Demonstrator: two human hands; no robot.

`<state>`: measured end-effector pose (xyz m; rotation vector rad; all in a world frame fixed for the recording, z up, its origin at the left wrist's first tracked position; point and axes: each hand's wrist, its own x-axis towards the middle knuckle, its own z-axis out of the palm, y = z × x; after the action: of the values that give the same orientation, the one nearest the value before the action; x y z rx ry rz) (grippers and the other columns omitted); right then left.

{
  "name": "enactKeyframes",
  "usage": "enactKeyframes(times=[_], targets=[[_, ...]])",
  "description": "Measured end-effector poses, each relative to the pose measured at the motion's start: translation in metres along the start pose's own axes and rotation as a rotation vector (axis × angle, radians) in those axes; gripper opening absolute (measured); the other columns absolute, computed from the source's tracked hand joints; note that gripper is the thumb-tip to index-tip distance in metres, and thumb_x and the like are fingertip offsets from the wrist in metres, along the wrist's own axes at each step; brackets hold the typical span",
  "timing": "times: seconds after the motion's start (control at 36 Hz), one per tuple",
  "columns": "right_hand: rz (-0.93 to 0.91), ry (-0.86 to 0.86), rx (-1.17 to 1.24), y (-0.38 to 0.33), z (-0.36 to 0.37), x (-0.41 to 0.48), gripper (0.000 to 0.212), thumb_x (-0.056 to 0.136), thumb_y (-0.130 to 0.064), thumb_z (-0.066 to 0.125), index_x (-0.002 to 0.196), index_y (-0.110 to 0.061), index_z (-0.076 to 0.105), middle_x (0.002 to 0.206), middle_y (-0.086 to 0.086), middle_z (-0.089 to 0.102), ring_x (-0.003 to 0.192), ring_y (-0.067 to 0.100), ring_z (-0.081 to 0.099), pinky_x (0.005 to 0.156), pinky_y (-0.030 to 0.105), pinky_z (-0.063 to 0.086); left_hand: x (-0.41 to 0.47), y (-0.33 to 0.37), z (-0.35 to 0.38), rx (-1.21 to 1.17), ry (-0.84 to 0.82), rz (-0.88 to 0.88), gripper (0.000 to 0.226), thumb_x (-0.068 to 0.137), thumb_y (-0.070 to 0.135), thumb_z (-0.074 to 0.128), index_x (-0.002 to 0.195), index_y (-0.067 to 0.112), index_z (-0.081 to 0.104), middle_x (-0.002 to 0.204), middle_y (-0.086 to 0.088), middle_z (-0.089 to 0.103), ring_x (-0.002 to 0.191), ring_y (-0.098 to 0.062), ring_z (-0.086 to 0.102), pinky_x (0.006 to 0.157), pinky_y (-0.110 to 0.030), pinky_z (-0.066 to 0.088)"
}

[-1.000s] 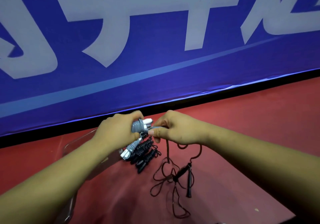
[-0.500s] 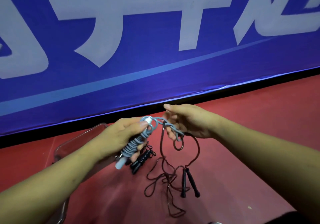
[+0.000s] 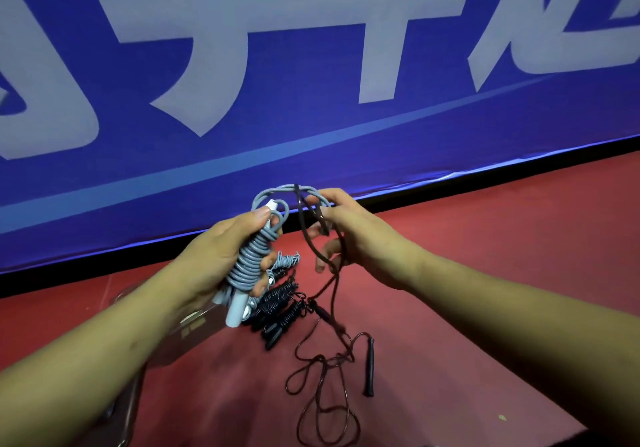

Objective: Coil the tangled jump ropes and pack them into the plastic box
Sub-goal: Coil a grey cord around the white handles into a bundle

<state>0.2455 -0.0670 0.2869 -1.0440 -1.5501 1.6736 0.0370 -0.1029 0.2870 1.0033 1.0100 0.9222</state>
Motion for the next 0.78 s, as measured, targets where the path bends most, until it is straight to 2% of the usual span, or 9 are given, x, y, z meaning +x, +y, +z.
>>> enactKeyframes(times=[0.08,0.17,0.28,0.39,0.44,0.53,0.64,0.72,0.78], targets=[[0.014,-0.008,0.123,-0.005,0.005,0.003,0.042,0.084,-0.048,0.052,0.116,-0.02,0.052,0.086,0.009,0.063,0.056,0.026,0.053,0.054,0.03,0.041,0.001,0.001,0.0,0.003,0.011,-0.018,0.035,0.082,0.049,0.065,0.086,0.014,0.058,0.06,-0.013,0.049,0.041,-0.025,0.048,0.045,-0.027,0.043],[-0.057,0.018,-0.066,-0.006,0.003,0.002,0.049,0.085,-0.057,0.065,0.121,-0.029,0.048,0.076,0.004,0.052,0.05,0.014,0.039,0.049,0.026,0.028,0.001,0.001,-0.002,0.02,0.03,-0.039,0.038,0.082,0.05,0.066,0.088,0.013,0.059,0.06,-0.013,0.048,0.042,-0.024,0.048,0.046,-0.027,0.043],[-0.1,-0.028,-0.373,-0.004,0.001,0.004,0.066,0.075,-0.043,0.081,0.128,-0.034,0.043,0.087,0.015,0.067,0.071,0.013,0.059,0.068,0.032,0.047,0.002,0.0,-0.009,0.061,0.045,-0.066,0.044,0.08,0.054,0.067,0.092,0.013,0.058,0.064,-0.014,0.047,0.044,-0.024,0.047,0.047,-0.028,0.043],[-0.12,0.012,-0.408,-0.001,0.003,0.005,0.03,0.079,-0.02,0.064,0.108,-0.022,0.058,0.076,0.004,0.061,0.069,0.018,0.055,0.07,0.042,0.048,0.003,-0.004,-0.014,0.083,0.019,-0.102,0.053,0.069,0.06,0.075,0.089,0.013,0.058,0.063,-0.014,0.048,0.043,-0.025,0.048,0.051,-0.03,0.043],[-0.151,0.035,-0.383,0.0,0.002,0.003,0.038,0.084,-0.009,0.058,0.116,-0.029,0.052,0.078,0.007,0.055,0.067,0.024,0.051,0.067,0.037,0.048,0.004,-0.006,-0.012,0.096,0.025,-0.116,0.051,0.075,0.058,0.076,0.09,0.013,0.059,0.062,-0.014,0.049,0.042,-0.025,0.049,0.046,-0.027,0.044],[-0.252,0.063,-0.398,0.0,0.0,0.003,0.056,0.087,-0.001,0.052,0.119,-0.046,0.043,0.086,0.014,0.051,0.078,0.041,0.054,0.075,0.05,0.054,0.004,-0.007,-0.008,0.12,0.034,-0.127,0.047,0.078,0.053,0.067,0.095,0.011,0.056,0.061,-0.013,0.05,0.042,-0.024,0.049,0.045,-0.026,0.044],[-0.375,0.009,-0.58,0.003,-0.003,0.005,0.063,0.086,0.01,0.044,0.124,-0.04,0.054,0.117,-0.019,0.056,0.103,0.015,0.048,0.091,0.017,0.039,0.003,-0.008,-0.008,0.114,0.039,-0.148,0.045,0.076,0.05,0.067,0.094,0.011,0.053,0.06,-0.014,0.05,0.04,-0.023,0.047,0.042,-0.024,0.042],[-0.351,0.037,-0.638,0.004,-0.008,0.005,0.048,0.091,0.001,0.051,0.118,-0.039,0.057,0.114,0.007,0.054,0.103,0.008,0.046,0.086,0.005,0.033,0.004,-0.012,-0.011,0.127,0.033,-0.18,0.039,0.08,0.048,0.068,0.089,0.012,0.059,0.061,-0.015,0.05,0.04,-0.023,0.048,0.043,-0.025,0.044],[-0.359,0.03,-0.66,0.003,-0.007,0.004,0.032,0.091,-0.012,0.064,0.107,-0.039,0.055,0.102,0.004,0.051,0.089,0.002,0.047,0.079,0.008,0.037,0.006,-0.016,-0.012,0.154,0.017,-0.185,0.037,0.082,0.051,0.073,0.081,0.015,0.065,0.063,-0.015,0.051,0.044,-0.023,0.049,0.045,-0.025,0.044]])
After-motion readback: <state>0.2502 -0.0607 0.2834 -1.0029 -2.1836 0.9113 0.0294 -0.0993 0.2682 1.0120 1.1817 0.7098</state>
